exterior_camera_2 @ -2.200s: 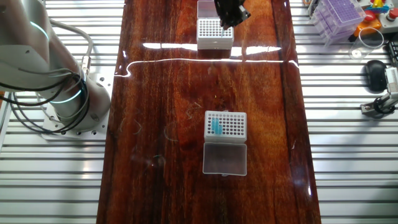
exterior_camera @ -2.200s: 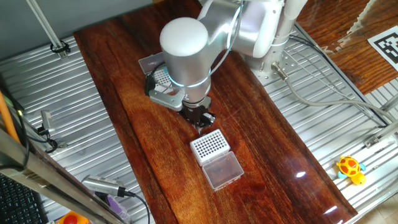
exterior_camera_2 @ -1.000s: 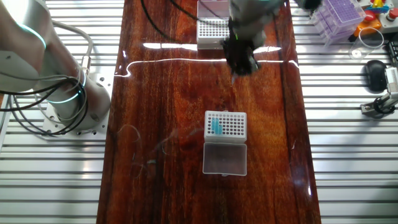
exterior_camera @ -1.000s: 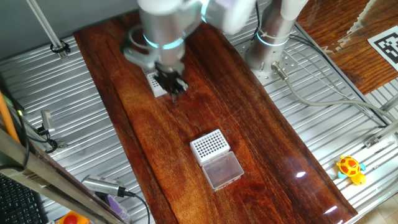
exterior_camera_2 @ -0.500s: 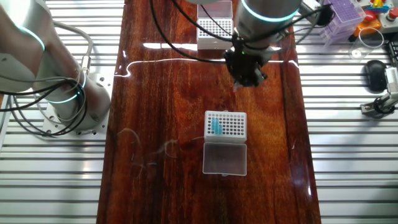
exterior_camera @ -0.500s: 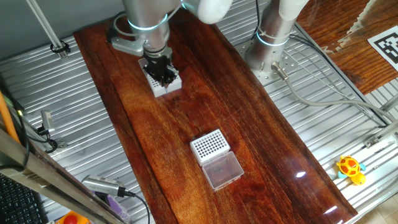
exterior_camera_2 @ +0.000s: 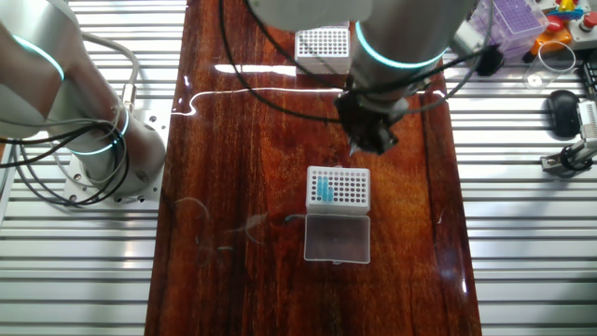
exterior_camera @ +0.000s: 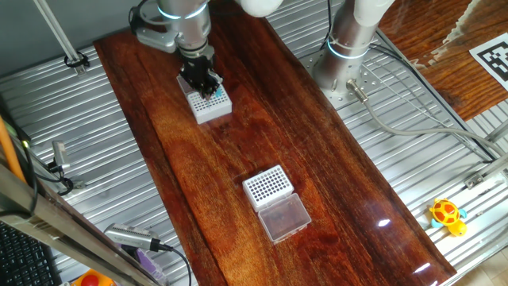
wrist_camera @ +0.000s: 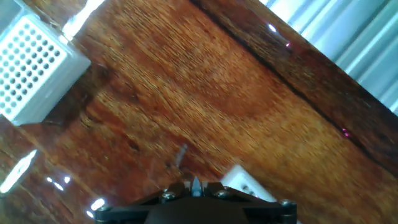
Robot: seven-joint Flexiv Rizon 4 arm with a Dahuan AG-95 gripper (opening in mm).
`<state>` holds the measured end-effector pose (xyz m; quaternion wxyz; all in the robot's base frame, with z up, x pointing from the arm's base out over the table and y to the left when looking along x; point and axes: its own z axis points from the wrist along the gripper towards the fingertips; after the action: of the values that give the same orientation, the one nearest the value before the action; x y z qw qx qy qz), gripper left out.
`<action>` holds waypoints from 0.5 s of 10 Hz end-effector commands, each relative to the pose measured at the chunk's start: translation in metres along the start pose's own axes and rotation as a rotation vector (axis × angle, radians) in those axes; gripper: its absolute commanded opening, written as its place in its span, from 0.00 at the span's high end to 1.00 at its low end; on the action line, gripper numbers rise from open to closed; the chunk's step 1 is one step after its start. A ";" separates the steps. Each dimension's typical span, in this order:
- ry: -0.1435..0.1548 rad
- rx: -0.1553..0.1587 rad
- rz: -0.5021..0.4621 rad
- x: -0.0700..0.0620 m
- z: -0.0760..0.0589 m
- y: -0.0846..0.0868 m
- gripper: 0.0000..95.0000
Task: Transfer all medium pipette tips from one holder to another
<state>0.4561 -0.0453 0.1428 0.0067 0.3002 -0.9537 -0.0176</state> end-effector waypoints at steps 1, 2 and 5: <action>0.002 0.008 -0.013 0.017 0.002 -0.009 1.00; -0.001 0.007 -0.023 0.024 0.004 -0.014 1.00; -0.005 0.008 -0.015 0.032 0.008 -0.013 1.00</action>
<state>0.4366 -0.0740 0.1332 0.0041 0.3098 -0.9506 -0.0189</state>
